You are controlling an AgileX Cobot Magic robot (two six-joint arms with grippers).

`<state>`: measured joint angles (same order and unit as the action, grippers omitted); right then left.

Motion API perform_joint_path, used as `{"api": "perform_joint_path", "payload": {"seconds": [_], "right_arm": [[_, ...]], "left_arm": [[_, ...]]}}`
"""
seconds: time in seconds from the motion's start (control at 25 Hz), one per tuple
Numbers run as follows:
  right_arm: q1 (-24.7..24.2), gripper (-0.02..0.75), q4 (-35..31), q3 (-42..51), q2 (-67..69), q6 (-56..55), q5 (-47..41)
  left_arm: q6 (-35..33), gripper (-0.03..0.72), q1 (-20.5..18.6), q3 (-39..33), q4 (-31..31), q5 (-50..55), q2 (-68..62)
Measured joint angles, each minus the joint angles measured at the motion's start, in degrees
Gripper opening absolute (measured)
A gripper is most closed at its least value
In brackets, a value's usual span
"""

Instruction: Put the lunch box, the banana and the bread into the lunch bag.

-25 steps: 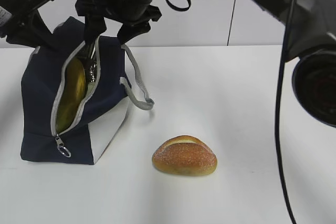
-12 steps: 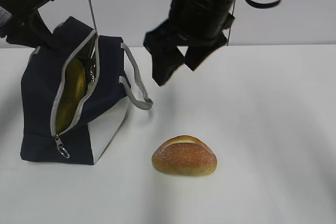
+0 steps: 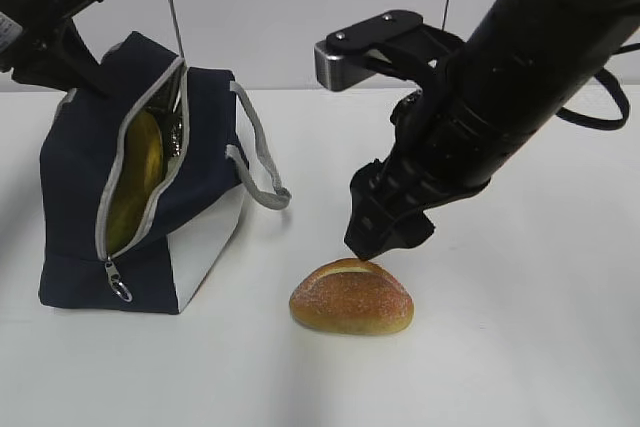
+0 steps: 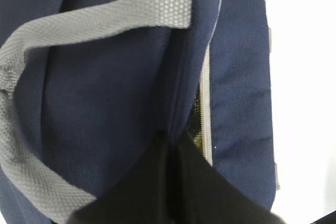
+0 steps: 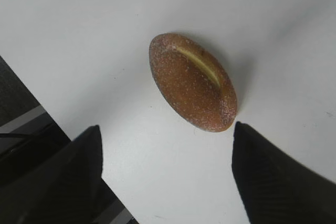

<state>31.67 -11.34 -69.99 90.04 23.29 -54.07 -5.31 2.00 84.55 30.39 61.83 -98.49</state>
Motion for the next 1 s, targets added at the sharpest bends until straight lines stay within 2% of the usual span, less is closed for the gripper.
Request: {"api": "perform_joint_path", "payload": {"seconds": [0.64, 1.0], "right_arm": [[0.0, 0.566, 3.96, 2.25, 0.72, 4.47, 7.76], [0.0, 0.567, 5.34, 2.25, 8.08, 11.39, 7.85]], "left_arm": [[-0.01, -0.001, 0.0, 0.0, -0.11, 0.47, 0.0], [-0.55, -0.001, 0.0, 0.0, -0.36, 0.54, 0.0]]}}
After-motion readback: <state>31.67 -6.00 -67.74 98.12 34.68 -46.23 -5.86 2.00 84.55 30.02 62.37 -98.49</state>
